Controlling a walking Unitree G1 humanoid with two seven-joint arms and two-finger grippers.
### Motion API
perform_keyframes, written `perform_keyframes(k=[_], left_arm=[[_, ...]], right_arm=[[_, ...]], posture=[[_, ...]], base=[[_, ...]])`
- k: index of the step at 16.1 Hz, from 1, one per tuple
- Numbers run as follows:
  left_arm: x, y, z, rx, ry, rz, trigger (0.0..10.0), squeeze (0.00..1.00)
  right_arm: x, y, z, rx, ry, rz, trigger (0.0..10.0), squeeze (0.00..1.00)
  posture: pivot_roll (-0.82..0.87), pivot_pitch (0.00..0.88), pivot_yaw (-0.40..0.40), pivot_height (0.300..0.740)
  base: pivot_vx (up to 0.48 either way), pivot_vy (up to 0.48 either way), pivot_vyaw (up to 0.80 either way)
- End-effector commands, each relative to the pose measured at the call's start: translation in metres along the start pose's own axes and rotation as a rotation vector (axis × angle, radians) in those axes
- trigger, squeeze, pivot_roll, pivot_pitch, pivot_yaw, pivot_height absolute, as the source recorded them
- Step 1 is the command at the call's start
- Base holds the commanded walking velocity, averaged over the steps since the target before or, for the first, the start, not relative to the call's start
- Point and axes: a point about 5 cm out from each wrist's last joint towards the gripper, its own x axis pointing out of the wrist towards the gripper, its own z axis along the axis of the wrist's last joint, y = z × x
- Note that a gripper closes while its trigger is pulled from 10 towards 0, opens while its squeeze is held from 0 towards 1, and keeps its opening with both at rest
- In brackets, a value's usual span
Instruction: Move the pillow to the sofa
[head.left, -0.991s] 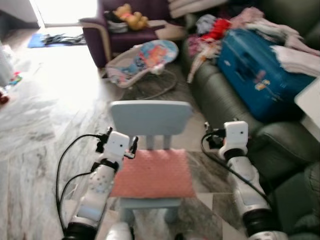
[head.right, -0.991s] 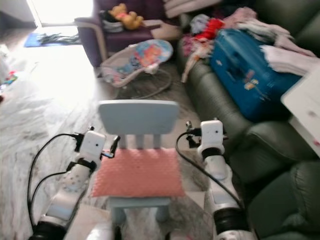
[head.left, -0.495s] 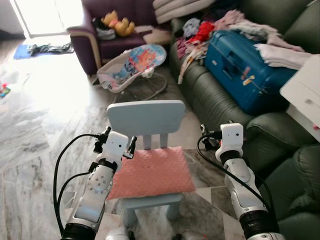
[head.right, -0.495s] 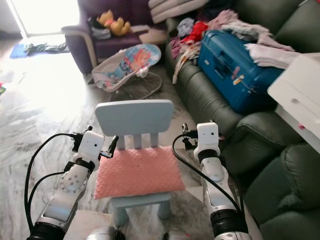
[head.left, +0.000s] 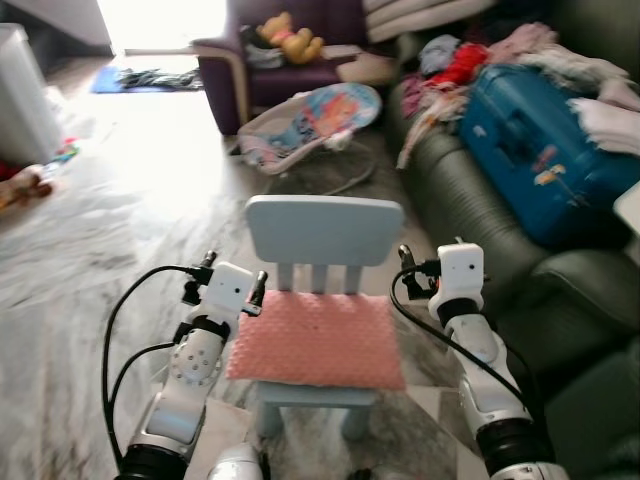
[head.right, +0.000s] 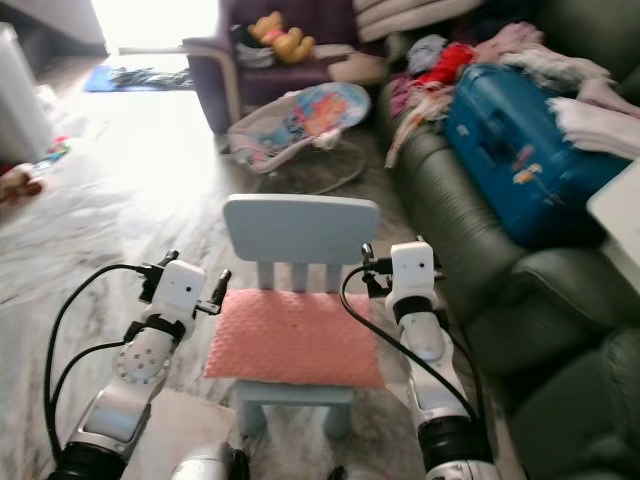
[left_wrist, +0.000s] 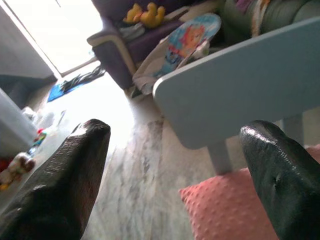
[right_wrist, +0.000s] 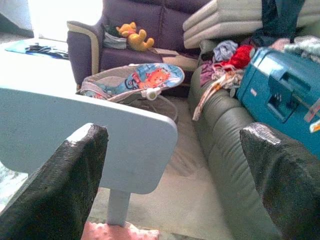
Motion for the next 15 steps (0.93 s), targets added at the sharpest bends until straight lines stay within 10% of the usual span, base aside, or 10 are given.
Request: perform_keyframes(k=[1,6,15], left_arm=[[0.000,-0.003,0.001,0.018,0.004,-0.016,10.0,0.00],[-0.015,0.008,-0.004,-0.001,0.022,0.009,10.0,0.00],[-0.042,0.037,-0.022,-0.037,0.083,0.147,10.0,0.00]], right_arm=[[-0.002,-0.006,-0.002,0.028,0.020,-0.044,10.0,0.00],[-0.026,-0.008,-0.010,0.188,0.084,-0.121,10.0,0.00],[-0.054,-0.009,-0.020,0.146,0.156,-0.094,10.0,0.00]], posture=[[0.02,0.000,-0.019,0.740],[0.04,0.000,-0.024,0.740],[0.04,0.000,-0.024,0.740]], base=[[0.000,0.000,0.00],[0.000,0.000,0.00],[0.000,0.000,0.00]])
